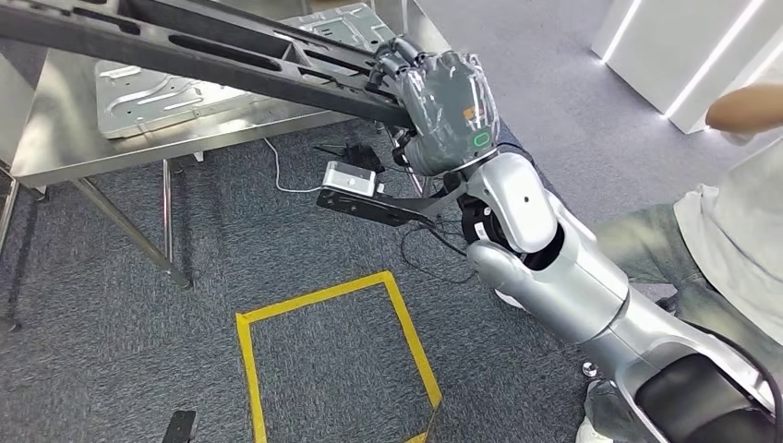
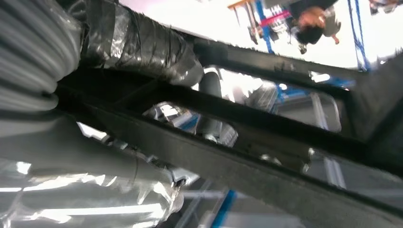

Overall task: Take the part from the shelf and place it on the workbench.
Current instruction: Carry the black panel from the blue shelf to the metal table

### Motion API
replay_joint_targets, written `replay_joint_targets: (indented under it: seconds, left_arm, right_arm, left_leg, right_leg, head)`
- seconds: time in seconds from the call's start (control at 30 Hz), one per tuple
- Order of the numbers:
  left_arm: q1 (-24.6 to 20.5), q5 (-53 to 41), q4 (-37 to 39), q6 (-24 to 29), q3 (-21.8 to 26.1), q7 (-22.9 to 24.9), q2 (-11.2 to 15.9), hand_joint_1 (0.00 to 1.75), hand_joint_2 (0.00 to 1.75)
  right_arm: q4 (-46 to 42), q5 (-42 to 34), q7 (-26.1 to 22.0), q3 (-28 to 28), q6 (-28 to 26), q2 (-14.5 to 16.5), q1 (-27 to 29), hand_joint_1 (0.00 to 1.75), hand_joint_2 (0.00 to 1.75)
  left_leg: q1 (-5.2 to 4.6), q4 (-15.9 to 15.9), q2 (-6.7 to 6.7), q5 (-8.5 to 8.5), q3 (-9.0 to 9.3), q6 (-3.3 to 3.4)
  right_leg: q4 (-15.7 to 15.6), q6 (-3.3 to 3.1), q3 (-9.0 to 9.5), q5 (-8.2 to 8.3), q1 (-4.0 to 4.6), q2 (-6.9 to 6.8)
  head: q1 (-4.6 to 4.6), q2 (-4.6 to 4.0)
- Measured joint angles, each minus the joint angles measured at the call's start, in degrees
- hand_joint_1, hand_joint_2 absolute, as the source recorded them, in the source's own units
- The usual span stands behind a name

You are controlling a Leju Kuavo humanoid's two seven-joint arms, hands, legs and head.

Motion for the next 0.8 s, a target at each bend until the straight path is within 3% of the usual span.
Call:
replay_joint_targets:
  seconds: [0.03,0.1,0.17,0.2,0.23,0.27,0.33,0.4,0.47,0.53,0.6,0.67,0.73,0.77,0.8]
  left_arm:
    - [0.06,-0.03,0.00,0.03,-0.01,-0.01,0.00,0.00,1.75]
    - [0.11,-0.09,0.00,0.13,-0.02,-0.03,0.02,0.00,1.75]
    - [0.00,-0.17,0.00,0.20,-0.03,-0.04,0.04,0.00,1.75]
    - [-0.07,-0.23,0.01,0.21,-0.04,-0.04,0.04,0.00,1.75]
    - [-0.07,-0.26,0.01,0.21,-0.05,-0.04,0.04,0.00,1.75]
    - [-0.06,-0.28,0.01,0.21,-0.06,-0.04,0.04,0.00,1.75]
    - [0.00,-0.29,0.00,0.21,-0.08,-0.01,0.03,0.00,1.75]
    - [-0.04,-0.31,0.00,0.21,-0.24,0.03,-0.03,0.00,1.75]
    - [-0.06,-0.31,0.01,0.25,-0.46,0.03,-0.09,0.00,1.75]
    - [0.16,-0.29,0.01,0.41,-0.55,-0.01,-0.01,0.00,1.75]
    - [0.35,-0.26,0.02,0.61,-0.57,-0.07,0.02,0.00,1.75]
    - [0.22,-0.21,0.02,0.71,-0.59,-0.11,0.07,0.00,1.75]
    - [0.12,-0.18,0.02,0.73,-0.65,-0.11,0.16,0.00,1.75]
    - [0.16,-0.18,0.02,0.72,-0.69,-0.11,0.15,0.00,1.75]
    - [0.21,-0.18,0.02,0.72,-0.73,-0.11,0.15,0.00,1.75]
  right_arm:
    - [-0.01,-0.04,-0.02,0.00,0.05,-0.01,-0.03,1.75,1.75]
    - [-0.01,-0.15,0.00,0.00,0.14,-0.02,-0.07,1.75,1.75]
    - [0.01,-0.26,0.03,0.00,0.16,-0.10,-0.08,1.75,1.75]
    - [0.02,-0.31,0.05,0.00,0.16,-0.17,0.00,1.75,1.75]
    - [0.04,-0.32,0.07,0.00,0.16,-0.25,0.13,1.75,1.75]
    - [0.05,-0.33,0.09,0.00,0.16,-0.33,0.27,1.75,1.75]
    - [0.06,-0.33,0.21,0.00,0.16,-0.48,0.38,1.75,1.75]
    - [0.06,-0.32,0.34,0.00,0.15,-0.56,0.23,1.75,1.75]
    - [0.06,-0.31,0.41,0.00,0.15,-0.57,0.08,1.75,1.75]
    - [0.06,-0.30,0.45,0.00,0.16,-0.56,0.04,1.75,1.75]
    - [0.05,-0.29,0.46,0.01,0.18,-0.51,-0.01,1.75,1.75]
    - [0.05,-0.28,0.49,0.01,0.20,-0.50,0.01,1.75,1.75]
    - [0.07,-0.29,0.50,0.00,0.22,-0.52,0.19,1.75,1.75]
    - [0.07,-0.30,0.50,0.01,0.24,-0.52,0.31,1.75,1.75]
    - [0.08,-0.30,0.50,0.01,0.31,-0.52,0.37,1.75,1.75]
  left_leg:
    - [0.04,-0.07,-0.59,0.00,0.11,0.31]
    - [0.20,-0.29,-1.70,0.09,0.46,0.89]
    - [0.17,-0.32,-2.84,0.08,0.59,1.30]
    - [0.09,-0.28,-3.53,0.05,0.59,1.46]
    - [0.00,-0.22,-4.27,0.01,0.60,1.53]
    - [-0.09,-0.14,-5.07,-0.02,0.61,1.58]
    - [-0.18,-0.03,-6.67,-0.06,0.66,1.60]
    - [-0.23,0.12,-8.10,-0.07,0.49,1.46]
    - [0.01,0.15,-9.37,0.03,0.13,0.99]
    - [0.22,-0.11,-10.53,0.17,-0.05,0.33]
    - [-0.02,1.50,-8.93,-1.07,-0.82,-0.26]
    - [-0.09,7.36,-5.33,-4.16,-3.54,-0.81]
    - [0.28,13.27,-3.44,-6.13,-6.54,-1.44]
    - [0.54,13.87,-3.02,-5.76,-6.92,-1.77]
    - [0.81,12.30,-2.61,-4.48,-6.17,-2.10]
  right_leg:
    - [0.21,0.36,0.09,-0.32,-0.14,0.16]
    - [2.93,0.91,-0.93,-2.14,-0.46,2.34]
    - [9.76,1.02,-4.41,-5.36,-0.61,4.93]
    - [13.46,0.95,-6.46,-6.61,-0.58,5.40]
    - [15.86,0.84,-7.95,-6.98,-0.56,5.61]
    - [16.43,0.66,-8.61,-6.31,-0.54,5.74]
    - [11.47,0.05,-6.92,-2.39,-0.46,6.74]
    - [4.25,-0.60,-3.86,0.83,-0.50,9.27]
    - [1.07,-0.81,-2.32,1.35,-0.39,10.34]
    - [0.34,-0.99,-1.76,1.44,-0.45,9.08]
    - [-0.64,-1.34,-1.06,1.73,-0.76,7.65]
    - [-1.03,-1.62,-0.66,1.74,-0.74,6.17]
    - [-0.83,-1.78,-0.63,1.45,-0.63,4.65]
    - [-0.70,-1.76,-0.62,1.26,-0.63,3.90]
    - [-0.48,-1.63,-0.62,1.03,-0.68,3.20]
  head:
    - [0.01,0.00]
    - [0.05,0.00]
    - [0.16,0.00]
    - [0.21,0.00]
    - [0.24,0.00]
    - [0.25,0.00]
    - [0.28,0.00]
    - [0.25,0.00]
    - [0.27,0.00]
    - [0.36,0.00]
    - [0.18,0.00]
    - [-0.16,0.00]
    - [-0.27,0.00]
    - [-0.30,0.00]
    - [-0.29,0.00]
